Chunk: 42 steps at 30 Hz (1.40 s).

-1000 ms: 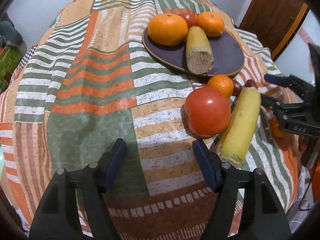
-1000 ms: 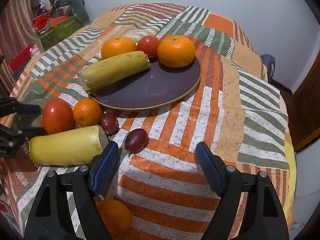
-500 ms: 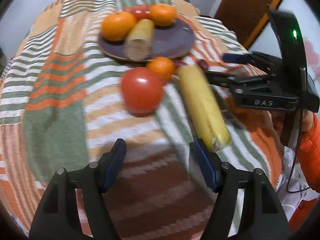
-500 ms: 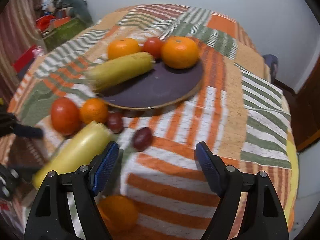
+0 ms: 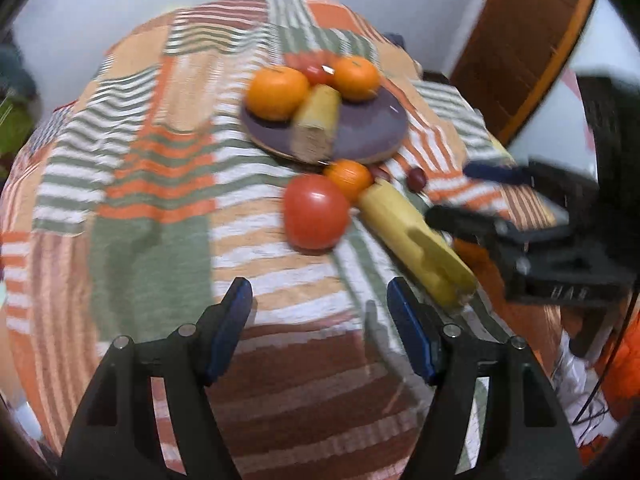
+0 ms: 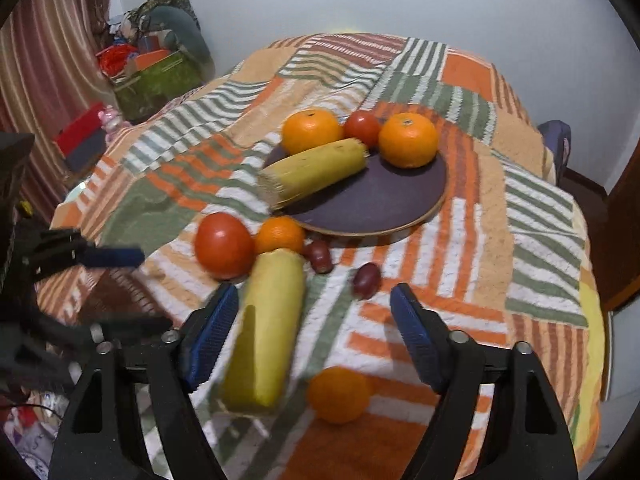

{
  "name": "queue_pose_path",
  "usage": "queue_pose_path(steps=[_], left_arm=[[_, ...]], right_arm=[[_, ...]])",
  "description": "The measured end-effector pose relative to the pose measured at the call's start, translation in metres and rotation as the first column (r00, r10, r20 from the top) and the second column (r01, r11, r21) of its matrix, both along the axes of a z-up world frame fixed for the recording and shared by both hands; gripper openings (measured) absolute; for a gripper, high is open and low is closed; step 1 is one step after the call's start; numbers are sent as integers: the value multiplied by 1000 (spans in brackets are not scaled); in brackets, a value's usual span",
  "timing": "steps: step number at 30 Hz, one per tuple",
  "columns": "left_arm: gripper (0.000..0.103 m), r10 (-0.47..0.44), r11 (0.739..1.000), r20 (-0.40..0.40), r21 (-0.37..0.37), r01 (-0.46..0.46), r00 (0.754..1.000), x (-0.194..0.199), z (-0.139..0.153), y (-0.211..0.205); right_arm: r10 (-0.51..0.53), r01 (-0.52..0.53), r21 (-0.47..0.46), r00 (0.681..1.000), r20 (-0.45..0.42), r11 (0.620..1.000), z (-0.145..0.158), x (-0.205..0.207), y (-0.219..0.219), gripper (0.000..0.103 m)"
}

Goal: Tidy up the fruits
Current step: 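Grasp the pale yellow cylinder beside the tomato with the right tool, then lift the yellow cylinder with the right tool while the left tool grasps the red tomato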

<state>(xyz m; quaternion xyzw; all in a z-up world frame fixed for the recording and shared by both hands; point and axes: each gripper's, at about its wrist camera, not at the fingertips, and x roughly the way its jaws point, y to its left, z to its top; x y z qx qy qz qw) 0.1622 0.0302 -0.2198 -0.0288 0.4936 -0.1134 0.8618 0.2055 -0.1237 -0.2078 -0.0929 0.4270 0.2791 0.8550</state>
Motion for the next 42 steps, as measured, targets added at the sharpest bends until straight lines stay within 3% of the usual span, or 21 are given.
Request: queue_pose_path(steps=[4, 8, 12, 17, 32, 37, 39, 42], left_arm=[[70, 80, 997, 35, 1, -80, 996, -8, 8, 26], [70, 116, 993, 47, -21, -116, 992, -11, 11, 42], [70, 122, 992, 43, -30, -121, 992, -10, 10, 47], [70, 89, 996, 38, -30, -88, 995, -2, 9, 33], [69, 3, 1000, -18, 31, -2, 1000, 55, -14, -17], [54, -2, 999, -32, 54, 4, 999, 62, -23, -23], [48, -8, 1000, -46, 23, 10, 999, 63, -26, -21], [48, -12, 1000, -42, 19, 12, 999, 62, -24, -21]], right_arm=[[29, -31, -21, 996, -82, 999, -17, 0, 16, 44], [19, -25, -54, 993, -116, 998, -30, 5, 26, 44], [10, -17, -82, 996, -89, 996, -32, 3, 32, 37], [10, -14, -39, 996, -94, 999, -28, 1, 23, 36], [-13, 10, 93, 999, 34, 996, 25, 11, -16, 32], [-44, 36, 106, 996, 77, 994, 37, 22, -29, 32], [-60, 50, 104, 994, 90, 993, 39, 28, -33, 32], [-81, 72, 97, 992, 92, 993, 41, 35, -38, 32]])
